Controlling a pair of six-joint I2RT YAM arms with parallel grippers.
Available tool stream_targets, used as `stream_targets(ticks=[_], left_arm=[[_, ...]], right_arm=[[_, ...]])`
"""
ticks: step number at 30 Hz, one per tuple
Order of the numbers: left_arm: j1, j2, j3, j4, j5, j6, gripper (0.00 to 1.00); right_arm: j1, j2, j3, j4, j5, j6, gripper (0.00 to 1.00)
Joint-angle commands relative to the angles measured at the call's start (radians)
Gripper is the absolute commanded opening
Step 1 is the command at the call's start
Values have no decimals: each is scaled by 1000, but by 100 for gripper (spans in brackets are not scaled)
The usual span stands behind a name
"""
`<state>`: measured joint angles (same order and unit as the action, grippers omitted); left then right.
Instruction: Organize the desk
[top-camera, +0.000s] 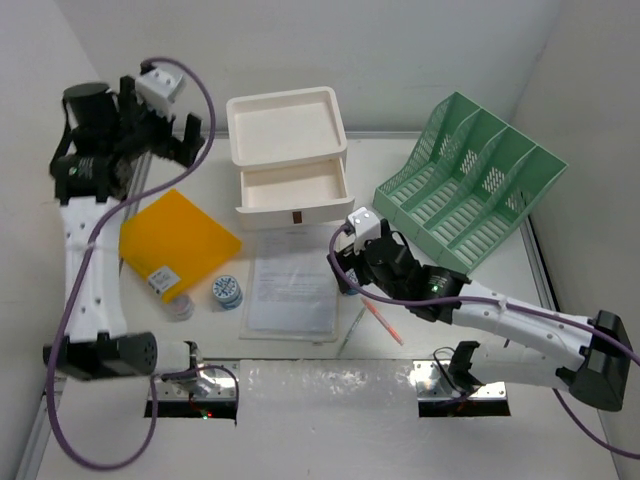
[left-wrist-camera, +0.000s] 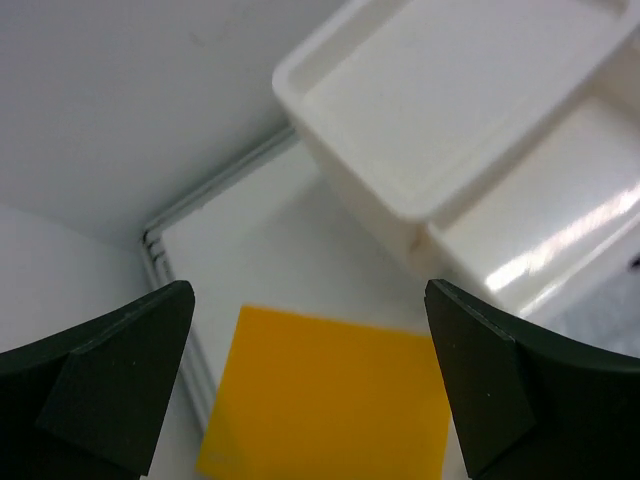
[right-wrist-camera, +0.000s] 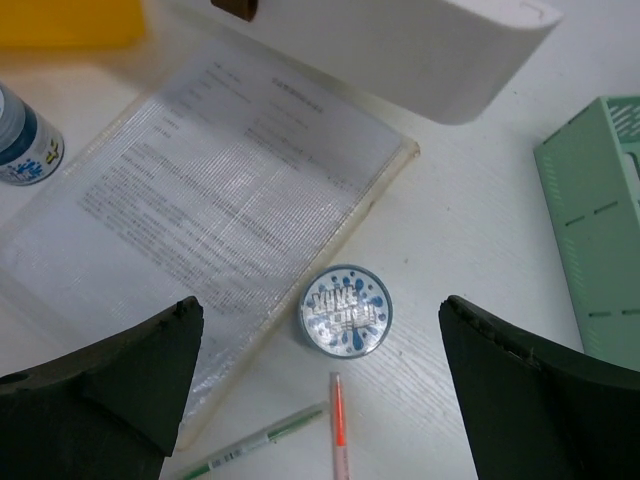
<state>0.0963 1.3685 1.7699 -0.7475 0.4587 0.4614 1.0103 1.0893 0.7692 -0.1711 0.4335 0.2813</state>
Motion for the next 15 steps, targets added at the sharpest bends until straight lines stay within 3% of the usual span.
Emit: stream_targets(ticks=[1, 5, 9, 12, 15], left_arm=[[51, -86, -120, -361, 51, 340, 100], [56, -169, -347, -570, 20, 610, 97], [45, -310, -608, -570, 84, 759, 100], [46, -313, -712, -515, 51, 771, 100], [34, -312, -845, -357, 14, 729, 100]], right_arm=[[-1, -60, -40, -5, 27, 28, 98], [-1, -94, -73, -7, 28, 30, 98], [-1, -104, -85, -7, 27, 32, 98], [-1, -103, -94, 8, 27, 35, 98], [-1, -98, -96, 19, 22, 38, 98]])
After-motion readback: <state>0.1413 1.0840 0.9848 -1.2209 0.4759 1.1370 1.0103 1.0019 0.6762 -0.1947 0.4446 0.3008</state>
